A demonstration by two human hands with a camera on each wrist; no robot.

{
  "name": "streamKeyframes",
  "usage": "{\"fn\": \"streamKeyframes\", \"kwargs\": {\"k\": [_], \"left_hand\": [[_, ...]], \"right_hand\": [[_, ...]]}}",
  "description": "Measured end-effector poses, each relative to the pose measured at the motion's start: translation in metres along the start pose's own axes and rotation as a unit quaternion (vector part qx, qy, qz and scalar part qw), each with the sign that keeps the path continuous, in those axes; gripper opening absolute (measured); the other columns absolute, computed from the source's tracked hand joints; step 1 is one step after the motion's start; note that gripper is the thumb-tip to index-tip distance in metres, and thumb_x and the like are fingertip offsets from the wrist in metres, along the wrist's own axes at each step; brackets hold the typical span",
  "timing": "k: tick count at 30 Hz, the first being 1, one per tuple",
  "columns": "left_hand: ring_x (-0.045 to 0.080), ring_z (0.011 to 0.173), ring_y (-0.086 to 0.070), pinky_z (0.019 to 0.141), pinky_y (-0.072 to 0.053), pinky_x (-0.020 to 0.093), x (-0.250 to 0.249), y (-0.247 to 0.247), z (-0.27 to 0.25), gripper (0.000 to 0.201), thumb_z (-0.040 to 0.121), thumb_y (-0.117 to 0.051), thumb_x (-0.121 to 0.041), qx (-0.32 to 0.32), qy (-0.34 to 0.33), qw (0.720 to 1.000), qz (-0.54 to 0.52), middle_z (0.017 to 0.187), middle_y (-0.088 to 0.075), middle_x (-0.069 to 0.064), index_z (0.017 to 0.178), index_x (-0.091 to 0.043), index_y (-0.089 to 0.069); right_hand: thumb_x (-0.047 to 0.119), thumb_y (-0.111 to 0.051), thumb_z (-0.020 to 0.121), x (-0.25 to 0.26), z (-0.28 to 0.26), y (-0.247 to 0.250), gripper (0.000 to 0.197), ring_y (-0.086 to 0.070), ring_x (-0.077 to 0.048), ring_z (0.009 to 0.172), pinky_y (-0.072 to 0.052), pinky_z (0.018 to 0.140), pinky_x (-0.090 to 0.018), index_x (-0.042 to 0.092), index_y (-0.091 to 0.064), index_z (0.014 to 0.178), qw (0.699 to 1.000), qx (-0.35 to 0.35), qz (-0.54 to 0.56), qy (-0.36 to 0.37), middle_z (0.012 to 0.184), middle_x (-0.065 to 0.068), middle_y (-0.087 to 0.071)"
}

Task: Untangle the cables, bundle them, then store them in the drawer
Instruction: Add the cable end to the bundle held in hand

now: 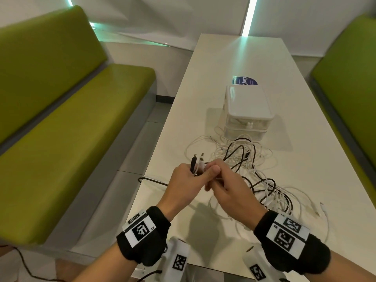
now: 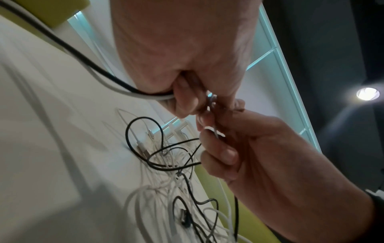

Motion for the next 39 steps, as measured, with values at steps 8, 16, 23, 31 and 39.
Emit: {"fn": "streamKeyframes", "kwargs": {"k": [8, 16, 23, 31, 39], "left_hand": [[0.009, 0.038, -0.036, 0.041, -0.028, 0.018, 0.009, -0.011, 0.003, 0.044, 0.077, -0.055, -0.06, 0.036, 0.032, 0.999, -0.005, 0.039, -0.041, -0.008, 0.049, -0.026, -0.062], [0.009, 0.039, -0.026, 0.039, -0.022, 0.021, 0.005, -0.022, 0.001, 0.05, 0.081, -0.046, -0.061, 0.121, 0.075, 0.99, 0.006, 0.043, -0.033, -0.005, 0.062, -0.015, -0.047], [0.012, 0.075, -0.07, 0.071, -0.054, 0.021, -0.002, -0.002, 0.008, 0.063, 0.094, -0.027, -0.054, -0.014, 0.012, 0.998, -0.055, 0.078, -0.075, 0.004, 0.083, -0.013, -0.074], [0.012, 0.038, -0.023, 0.039, -0.035, 0.022, -0.039, 0.073, 0.021, 0.063, 0.098, -0.024, -0.058, -0.135, -0.024, 0.928, -0.345, 0.049, -0.022, -0.003, 0.054, -0.015, -0.034], [0.016, 0.044, -0.045, 0.04, -0.027, 0.034, -0.055, 0.02, 0.002, 0.044, 0.099, -0.036, -0.04, -0.011, -0.074, 0.996, 0.043, 0.067, -0.067, -0.004, 0.097, -0.016, -0.074]], "right_hand": [[-0.016, -0.039, 0.089, 0.001, -0.001, -0.004, 0.036, -0.05, -0.006, 0.043, -0.036, 0.043, -0.016, 0.012, -0.055, 0.106, 0.983, 0.037, 0.172, -0.054, 0.061, 0.002, -0.061], [-0.009, -0.045, 0.093, -0.01, -0.002, 0.001, 0.04, -0.053, -0.023, 0.052, -0.044, 0.047, -0.029, 0.021, -0.051, 0.119, 0.988, 0.064, 0.131, -0.047, 0.072, -0.007, -0.065], [0.033, -0.048, 0.099, -0.001, -0.002, 0.009, 0.03, -0.06, -0.01, 0.068, -0.047, 0.065, -0.032, 0.026, -0.037, 0.126, 0.984, 0.011, -0.167, 0.052, 0.056, 0.018, -0.052], [0.055, -0.047, 0.093, -0.022, 0.006, 0.057, 0.047, -0.042, -0.008, 0.048, -0.035, 0.051, -0.023, 0.019, -0.053, 0.063, 0.988, -0.007, -0.154, 0.023, 0.053, -0.001, -0.051], [0.036, -0.053, 0.096, -0.007, 0.018, 0.066, 0.039, -0.04, -0.005, 0.045, -0.03, 0.048, -0.014, 0.016, -0.057, 0.063, 0.994, -0.04, -0.103, 0.012, 0.049, 0.01, -0.045]]}}
Point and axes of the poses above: each hand's wrist, its own z-axis towards the middle knuckle, its own y-axis out of the back of the hand, x = y × z, the point moved 6 cm from there along z, towards the middle knuckle
